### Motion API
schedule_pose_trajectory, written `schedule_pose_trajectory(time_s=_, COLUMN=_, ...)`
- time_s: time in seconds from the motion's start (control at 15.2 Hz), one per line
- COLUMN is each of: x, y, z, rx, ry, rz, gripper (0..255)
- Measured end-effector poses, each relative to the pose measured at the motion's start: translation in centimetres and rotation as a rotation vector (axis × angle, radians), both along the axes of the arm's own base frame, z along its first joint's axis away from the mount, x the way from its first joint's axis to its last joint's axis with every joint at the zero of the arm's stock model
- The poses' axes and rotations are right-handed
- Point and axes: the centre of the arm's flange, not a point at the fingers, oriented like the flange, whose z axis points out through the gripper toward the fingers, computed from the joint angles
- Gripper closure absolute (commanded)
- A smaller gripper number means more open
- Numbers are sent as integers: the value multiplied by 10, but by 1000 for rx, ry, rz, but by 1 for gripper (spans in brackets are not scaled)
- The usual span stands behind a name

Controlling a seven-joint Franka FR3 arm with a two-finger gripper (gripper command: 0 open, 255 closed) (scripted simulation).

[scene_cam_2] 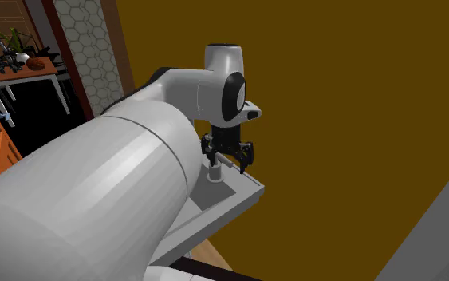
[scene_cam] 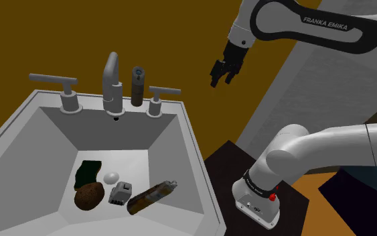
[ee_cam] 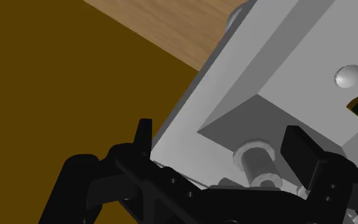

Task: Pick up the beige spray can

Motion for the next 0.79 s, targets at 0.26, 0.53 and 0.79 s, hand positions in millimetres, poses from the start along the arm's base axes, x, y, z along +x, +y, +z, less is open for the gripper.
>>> schedule_pose_trajectory(time_s=0.26, x=18, y=13, z=-10, rx=-4, ry=-21, rz=-10, gripper=0)
schedule_pose_trajectory(time_s=0.53, x=57, y=40, z=-24, rx=-10, ry=-63, rz=-28, gripper=0)
schedule_pose_trajectory(time_s=0.79, x=95, y=61, z=-37, rx=-15, ry=-109, rz=-47, gripper=0)
